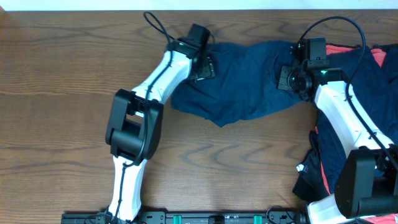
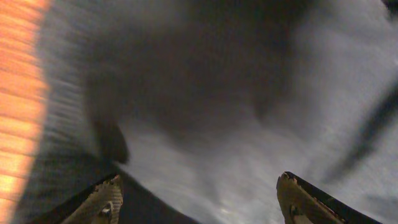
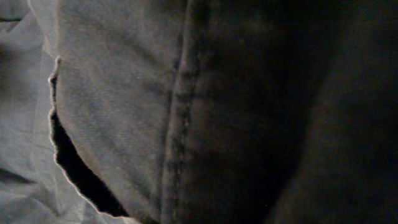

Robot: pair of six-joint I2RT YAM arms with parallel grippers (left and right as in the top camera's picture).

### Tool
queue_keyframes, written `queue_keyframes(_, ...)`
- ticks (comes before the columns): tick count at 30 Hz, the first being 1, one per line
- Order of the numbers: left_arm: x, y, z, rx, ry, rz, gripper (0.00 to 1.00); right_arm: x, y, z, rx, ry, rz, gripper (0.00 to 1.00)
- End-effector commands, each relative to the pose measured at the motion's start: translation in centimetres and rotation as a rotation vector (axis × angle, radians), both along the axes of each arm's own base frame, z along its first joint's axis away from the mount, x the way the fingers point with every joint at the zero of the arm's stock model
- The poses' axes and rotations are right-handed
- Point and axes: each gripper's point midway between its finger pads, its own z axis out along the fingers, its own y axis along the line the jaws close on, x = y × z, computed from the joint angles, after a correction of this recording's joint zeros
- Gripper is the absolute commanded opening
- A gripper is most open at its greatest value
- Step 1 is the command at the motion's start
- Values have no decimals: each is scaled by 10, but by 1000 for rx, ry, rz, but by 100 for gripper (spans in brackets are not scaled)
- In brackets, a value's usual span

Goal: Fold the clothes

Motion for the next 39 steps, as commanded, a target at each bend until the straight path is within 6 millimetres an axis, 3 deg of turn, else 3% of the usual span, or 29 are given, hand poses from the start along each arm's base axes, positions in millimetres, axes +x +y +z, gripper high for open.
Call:
queue_keyframes(1,-4,14,0,43,4,-9,81,6,-2,10,-4,-24,5,1)
queue_keyframes(8,-29,12,-33,76,93,-33,81,4,-2,16,-3,-4,8,1)
queue_keyframes(16,-54,7,-66,99,157,-60,81,6,7,39,-14,-6,53,1)
queue_keyframes(20,-57,7,-76,62,194,-57,68,5,18,54,-29,-9,104,1)
queue_keyframes(23,-57,10,-78,61,202,-39,58,6,32,65,-32,-23,145,1)
queue_keyframes(26,-58,8,-77,52,205,-42,57,1,49,66,-32,-15,184,1)
queue_keyframes(39,-62,2,-77,9,229,-50,57,-17,133,41,11,39,289,1)
